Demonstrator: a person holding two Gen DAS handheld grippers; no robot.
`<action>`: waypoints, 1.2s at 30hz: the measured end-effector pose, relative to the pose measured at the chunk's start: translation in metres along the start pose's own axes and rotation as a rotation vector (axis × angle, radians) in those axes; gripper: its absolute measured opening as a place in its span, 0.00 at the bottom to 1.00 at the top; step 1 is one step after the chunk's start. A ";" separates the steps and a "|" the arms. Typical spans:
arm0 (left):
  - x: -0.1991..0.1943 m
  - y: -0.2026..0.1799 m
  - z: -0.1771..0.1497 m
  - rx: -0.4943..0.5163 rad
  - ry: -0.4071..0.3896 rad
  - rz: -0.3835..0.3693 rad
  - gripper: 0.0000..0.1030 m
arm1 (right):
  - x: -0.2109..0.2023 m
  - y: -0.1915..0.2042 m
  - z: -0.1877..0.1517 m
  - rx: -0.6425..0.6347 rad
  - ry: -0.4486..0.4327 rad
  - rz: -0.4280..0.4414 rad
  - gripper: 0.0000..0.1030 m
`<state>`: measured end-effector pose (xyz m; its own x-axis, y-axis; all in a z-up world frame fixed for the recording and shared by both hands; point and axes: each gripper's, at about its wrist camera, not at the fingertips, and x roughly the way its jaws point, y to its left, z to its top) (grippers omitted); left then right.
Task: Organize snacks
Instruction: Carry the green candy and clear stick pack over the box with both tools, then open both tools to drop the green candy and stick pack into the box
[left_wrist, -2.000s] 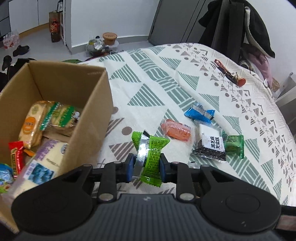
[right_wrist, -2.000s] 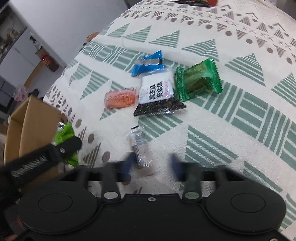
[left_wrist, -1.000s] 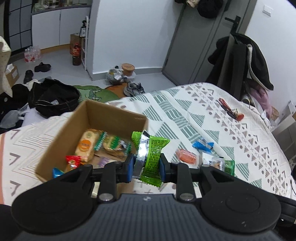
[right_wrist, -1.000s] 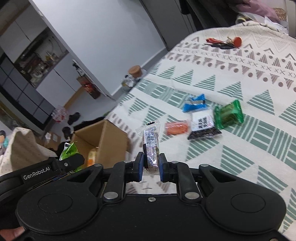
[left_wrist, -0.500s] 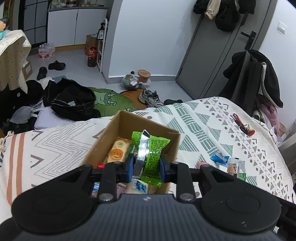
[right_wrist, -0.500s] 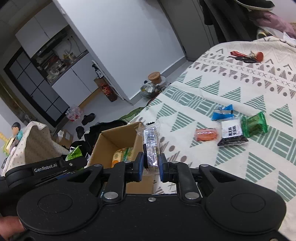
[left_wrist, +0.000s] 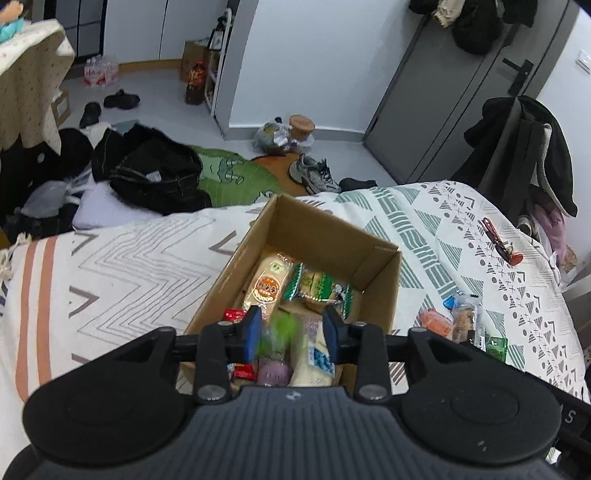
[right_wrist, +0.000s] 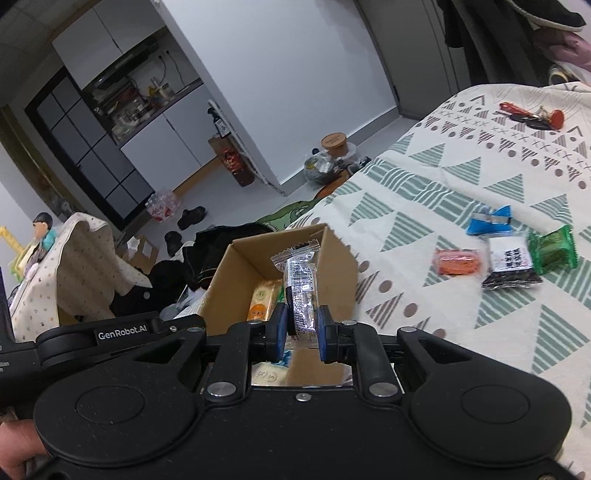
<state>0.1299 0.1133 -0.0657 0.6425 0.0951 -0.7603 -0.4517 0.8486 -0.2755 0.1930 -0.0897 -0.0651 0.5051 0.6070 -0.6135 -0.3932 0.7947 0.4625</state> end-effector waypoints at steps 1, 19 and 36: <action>0.001 0.003 0.000 -0.006 0.004 -0.004 0.40 | 0.002 0.002 0.000 -0.004 0.003 0.001 0.16; -0.003 0.023 0.014 -0.002 0.008 0.008 0.61 | 0.024 0.024 0.001 0.003 0.035 0.020 0.30; -0.025 -0.002 0.007 0.046 -0.027 -0.004 0.80 | -0.011 0.010 0.004 -0.026 0.011 -0.066 0.72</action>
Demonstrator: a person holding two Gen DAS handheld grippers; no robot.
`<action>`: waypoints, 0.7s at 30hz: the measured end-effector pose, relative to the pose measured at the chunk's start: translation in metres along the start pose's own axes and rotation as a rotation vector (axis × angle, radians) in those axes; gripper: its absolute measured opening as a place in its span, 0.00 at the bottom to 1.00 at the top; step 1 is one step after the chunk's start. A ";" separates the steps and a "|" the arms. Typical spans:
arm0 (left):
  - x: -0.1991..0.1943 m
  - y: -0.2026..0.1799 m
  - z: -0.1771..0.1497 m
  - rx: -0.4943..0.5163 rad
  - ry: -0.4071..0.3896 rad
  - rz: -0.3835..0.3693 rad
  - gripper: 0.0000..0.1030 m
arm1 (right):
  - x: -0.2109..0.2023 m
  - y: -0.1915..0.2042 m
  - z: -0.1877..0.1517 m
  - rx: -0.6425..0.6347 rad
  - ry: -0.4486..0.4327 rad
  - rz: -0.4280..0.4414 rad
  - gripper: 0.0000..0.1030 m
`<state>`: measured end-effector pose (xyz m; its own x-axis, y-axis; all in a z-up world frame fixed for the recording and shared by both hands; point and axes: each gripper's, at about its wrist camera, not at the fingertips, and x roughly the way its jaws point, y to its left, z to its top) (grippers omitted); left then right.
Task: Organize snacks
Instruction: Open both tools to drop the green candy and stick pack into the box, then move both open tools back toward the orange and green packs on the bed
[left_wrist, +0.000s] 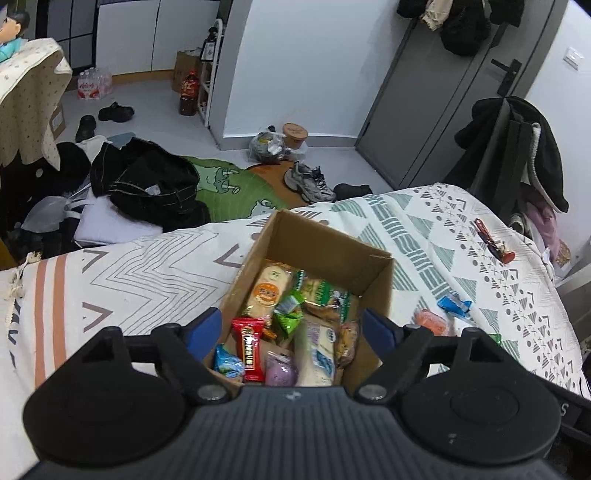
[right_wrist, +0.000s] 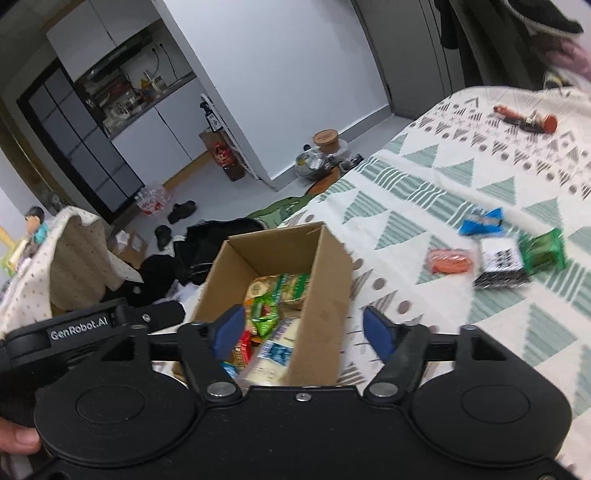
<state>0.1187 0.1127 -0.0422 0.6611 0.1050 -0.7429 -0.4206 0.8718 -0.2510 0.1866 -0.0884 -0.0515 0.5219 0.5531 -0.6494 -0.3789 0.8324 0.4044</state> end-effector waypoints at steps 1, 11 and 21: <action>-0.001 -0.002 -0.001 0.001 -0.002 0.002 0.80 | -0.004 0.000 0.002 -0.016 -0.003 -0.008 0.75; -0.015 -0.035 -0.013 0.059 -0.041 0.008 0.86 | -0.045 -0.030 0.017 -0.073 -0.087 -0.094 1.00; -0.019 -0.071 -0.024 0.102 -0.040 0.025 0.86 | -0.067 -0.068 0.022 -0.031 -0.128 -0.127 1.00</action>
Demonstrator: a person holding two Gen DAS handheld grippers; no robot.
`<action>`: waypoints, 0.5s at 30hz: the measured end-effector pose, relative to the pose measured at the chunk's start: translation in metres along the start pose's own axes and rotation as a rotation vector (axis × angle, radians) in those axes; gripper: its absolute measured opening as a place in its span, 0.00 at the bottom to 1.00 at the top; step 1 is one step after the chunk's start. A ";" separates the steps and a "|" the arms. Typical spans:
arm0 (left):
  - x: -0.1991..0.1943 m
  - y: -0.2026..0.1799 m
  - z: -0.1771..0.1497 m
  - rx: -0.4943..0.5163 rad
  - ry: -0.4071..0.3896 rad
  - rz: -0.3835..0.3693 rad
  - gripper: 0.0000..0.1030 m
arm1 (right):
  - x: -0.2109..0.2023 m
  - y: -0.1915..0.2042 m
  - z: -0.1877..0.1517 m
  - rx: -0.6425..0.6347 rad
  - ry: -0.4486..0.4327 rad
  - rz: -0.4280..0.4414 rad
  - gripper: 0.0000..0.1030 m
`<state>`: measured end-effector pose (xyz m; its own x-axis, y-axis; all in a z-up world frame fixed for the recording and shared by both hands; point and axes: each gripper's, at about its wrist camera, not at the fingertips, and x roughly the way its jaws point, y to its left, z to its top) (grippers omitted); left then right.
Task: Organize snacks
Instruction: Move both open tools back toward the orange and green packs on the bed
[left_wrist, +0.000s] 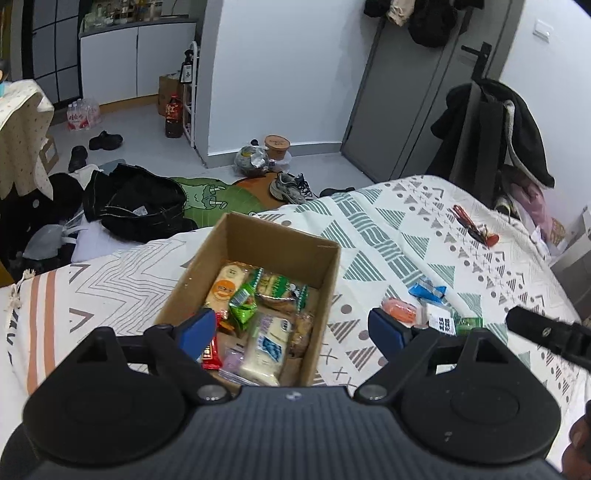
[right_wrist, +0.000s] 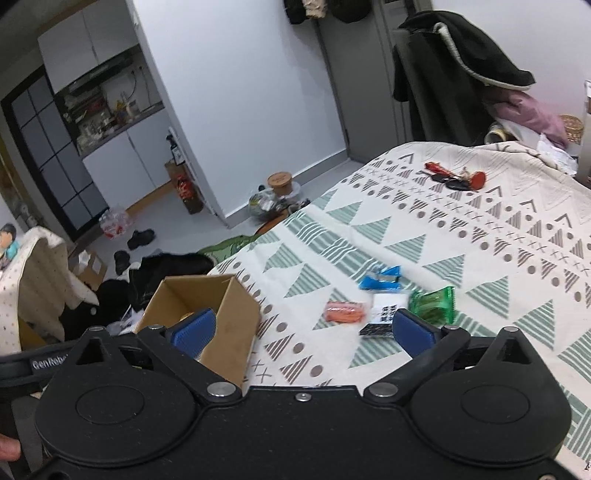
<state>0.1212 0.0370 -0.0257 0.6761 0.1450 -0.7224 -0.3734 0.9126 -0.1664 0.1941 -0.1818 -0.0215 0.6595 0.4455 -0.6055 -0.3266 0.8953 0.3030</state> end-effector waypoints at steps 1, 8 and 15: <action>0.000 -0.004 -0.001 0.010 0.002 0.002 0.86 | -0.002 -0.005 0.000 0.006 -0.007 0.003 1.00; 0.003 -0.038 -0.008 0.039 0.000 -0.004 0.86 | -0.011 -0.037 0.000 0.072 -0.024 -0.027 1.00; 0.010 -0.072 -0.016 0.069 0.013 -0.021 0.86 | -0.020 -0.062 0.003 0.116 -0.028 -0.025 1.00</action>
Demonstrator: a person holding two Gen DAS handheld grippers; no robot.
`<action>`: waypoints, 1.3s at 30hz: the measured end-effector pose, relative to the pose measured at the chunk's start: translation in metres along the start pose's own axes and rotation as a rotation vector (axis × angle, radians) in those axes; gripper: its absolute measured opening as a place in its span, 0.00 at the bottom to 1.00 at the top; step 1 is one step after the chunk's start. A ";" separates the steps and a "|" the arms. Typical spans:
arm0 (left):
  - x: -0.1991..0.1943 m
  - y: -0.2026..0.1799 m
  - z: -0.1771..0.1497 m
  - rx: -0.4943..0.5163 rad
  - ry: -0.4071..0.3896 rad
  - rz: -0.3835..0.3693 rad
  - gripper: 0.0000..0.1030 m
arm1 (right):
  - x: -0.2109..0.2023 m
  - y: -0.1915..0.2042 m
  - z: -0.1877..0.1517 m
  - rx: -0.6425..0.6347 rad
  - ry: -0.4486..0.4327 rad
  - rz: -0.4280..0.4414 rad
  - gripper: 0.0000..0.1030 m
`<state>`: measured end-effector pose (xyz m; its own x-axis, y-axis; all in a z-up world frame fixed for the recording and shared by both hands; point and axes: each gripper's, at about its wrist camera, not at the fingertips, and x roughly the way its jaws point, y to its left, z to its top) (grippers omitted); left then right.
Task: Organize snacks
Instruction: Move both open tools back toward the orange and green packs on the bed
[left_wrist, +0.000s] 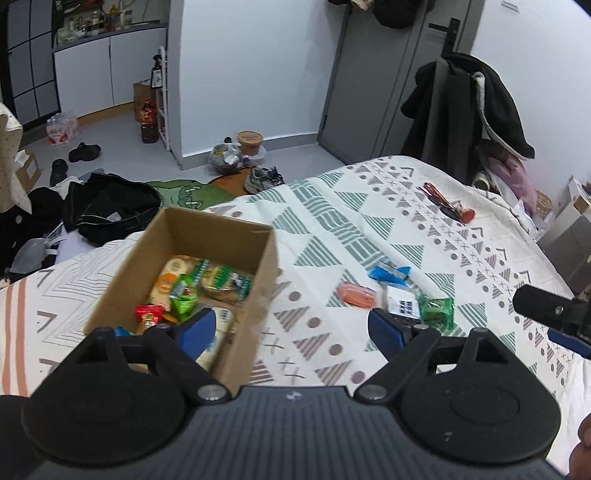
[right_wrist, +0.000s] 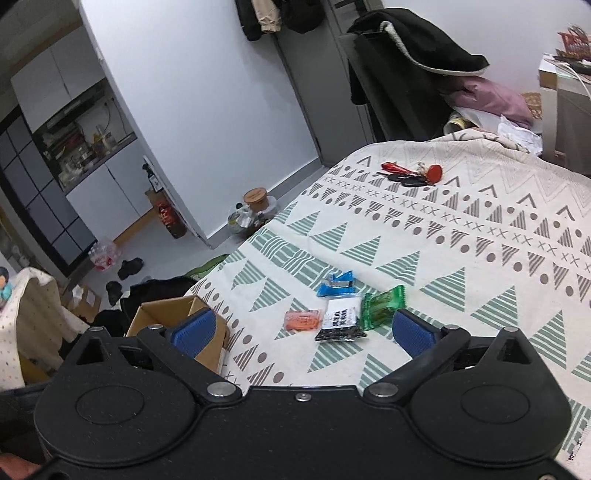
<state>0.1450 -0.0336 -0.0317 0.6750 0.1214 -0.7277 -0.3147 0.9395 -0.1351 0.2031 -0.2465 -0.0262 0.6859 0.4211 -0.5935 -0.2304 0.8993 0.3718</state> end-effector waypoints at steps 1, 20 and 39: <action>0.001 -0.004 -0.001 0.002 0.002 -0.002 0.86 | -0.001 -0.005 0.000 0.006 0.000 -0.006 1.00; 0.038 -0.059 -0.008 0.040 0.040 -0.051 0.86 | 0.010 -0.078 -0.001 0.180 0.038 -0.101 1.00; 0.121 -0.066 0.000 0.020 0.099 -0.079 0.83 | 0.067 -0.095 -0.002 0.233 0.103 -0.122 0.97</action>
<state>0.2471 -0.0814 -0.1107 0.6274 0.0159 -0.7785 -0.2491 0.9514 -0.1813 0.2694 -0.3038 -0.1023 0.6226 0.3320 -0.7087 0.0229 0.8975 0.4405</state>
